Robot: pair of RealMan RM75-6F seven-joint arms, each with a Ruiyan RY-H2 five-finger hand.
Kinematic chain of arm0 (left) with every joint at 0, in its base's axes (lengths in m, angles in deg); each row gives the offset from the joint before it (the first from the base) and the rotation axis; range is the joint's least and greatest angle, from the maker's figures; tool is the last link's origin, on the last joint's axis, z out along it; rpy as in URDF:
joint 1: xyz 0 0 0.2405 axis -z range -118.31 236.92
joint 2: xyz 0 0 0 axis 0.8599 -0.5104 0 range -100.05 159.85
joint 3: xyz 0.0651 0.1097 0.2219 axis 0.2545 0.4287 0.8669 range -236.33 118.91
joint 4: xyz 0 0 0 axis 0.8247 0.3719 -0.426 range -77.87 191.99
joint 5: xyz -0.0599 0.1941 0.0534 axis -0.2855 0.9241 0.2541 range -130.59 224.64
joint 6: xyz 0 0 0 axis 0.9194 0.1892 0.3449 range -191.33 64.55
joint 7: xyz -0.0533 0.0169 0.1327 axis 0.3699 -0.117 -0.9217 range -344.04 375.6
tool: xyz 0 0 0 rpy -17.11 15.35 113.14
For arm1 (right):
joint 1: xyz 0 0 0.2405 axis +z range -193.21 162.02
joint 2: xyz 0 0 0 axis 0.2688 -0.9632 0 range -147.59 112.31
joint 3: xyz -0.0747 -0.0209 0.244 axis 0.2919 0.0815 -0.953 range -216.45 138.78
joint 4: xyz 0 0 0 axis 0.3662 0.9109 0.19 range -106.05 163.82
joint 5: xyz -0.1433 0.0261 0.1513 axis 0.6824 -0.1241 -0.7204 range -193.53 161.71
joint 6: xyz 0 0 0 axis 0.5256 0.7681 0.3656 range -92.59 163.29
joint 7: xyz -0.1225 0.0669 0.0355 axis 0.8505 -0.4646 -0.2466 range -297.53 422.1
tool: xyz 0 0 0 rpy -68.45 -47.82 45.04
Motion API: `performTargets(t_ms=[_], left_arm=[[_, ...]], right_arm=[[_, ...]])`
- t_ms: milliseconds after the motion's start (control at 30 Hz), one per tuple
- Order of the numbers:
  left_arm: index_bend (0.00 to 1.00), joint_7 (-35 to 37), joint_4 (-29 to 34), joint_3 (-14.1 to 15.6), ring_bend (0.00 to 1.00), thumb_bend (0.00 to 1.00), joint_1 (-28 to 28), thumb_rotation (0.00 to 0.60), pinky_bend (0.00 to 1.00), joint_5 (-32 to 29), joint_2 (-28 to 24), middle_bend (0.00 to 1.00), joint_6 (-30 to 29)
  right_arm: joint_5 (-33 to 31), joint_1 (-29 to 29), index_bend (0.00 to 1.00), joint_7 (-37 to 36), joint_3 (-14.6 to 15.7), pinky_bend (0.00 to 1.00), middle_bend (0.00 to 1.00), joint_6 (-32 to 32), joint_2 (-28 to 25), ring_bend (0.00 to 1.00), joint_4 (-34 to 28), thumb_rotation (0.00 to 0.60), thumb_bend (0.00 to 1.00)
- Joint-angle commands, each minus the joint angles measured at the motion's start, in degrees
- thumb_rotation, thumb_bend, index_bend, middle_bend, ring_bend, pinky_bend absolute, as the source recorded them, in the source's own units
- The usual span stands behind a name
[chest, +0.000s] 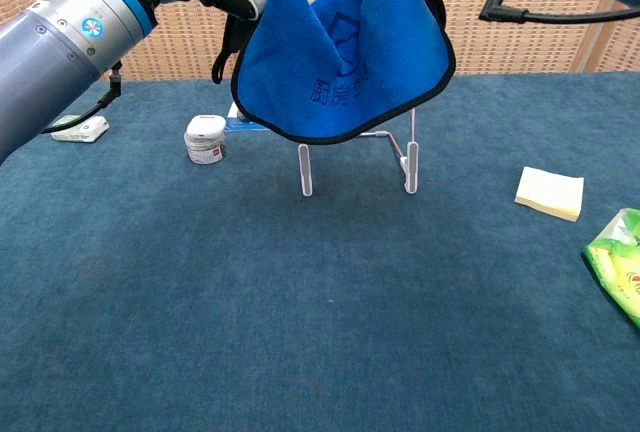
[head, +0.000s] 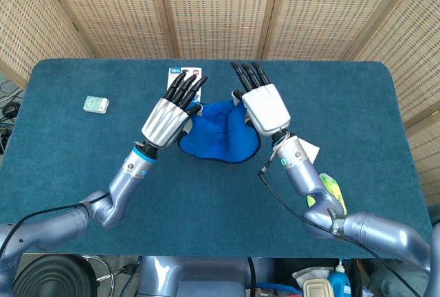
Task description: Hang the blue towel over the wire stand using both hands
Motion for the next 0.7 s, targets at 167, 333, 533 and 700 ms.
performTargets(t_ms=[167, 333, 533, 700], left_arm=[[0.67, 3.92, -7.75, -0.75, 0.00, 0.55, 2.43, 0.600, 0.00, -2.54, 2.84, 0.00, 3.28], [0.68, 7.95, -14.28, -0.33, 0.00, 0.55, 3.93, 0.600, 0.00, -3.22, 5.65, 0.00, 4.87], [0.68, 12.34, -22.00, 0.51, 0.00, 0.55, 5.37, 0.600, 0.00, -3.98, 8.87, 0.00, 6.92], [0.68, 14.55, -25.31, 1.11, 0.00, 0.55, 5.87, 0.600, 0.00, -4.24, 10.22, 0.00, 7.92]], right_arm=[[-2.64, 3.62, 0.66, -4.10, 0.02, 0.00, 0.00, -4.01, 2.92, 0.00, 9.75, 0.600, 0.65], [-2.30, 4.78, 0.66, -7.81, 1.40, 0.00, 0.00, -5.90, 5.46, 0.00, 16.03, 0.600, 0.65], [-1.17, 5.66, 0.66, -11.87, 3.11, 0.00, 0.00, -7.49, 8.04, 0.00, 22.32, 0.600, 0.65], [-0.69, 5.86, 0.66, -13.57, 3.80, 0.00, 0.00, -7.94, 9.01, 0.00, 24.54, 0.600, 0.64]])
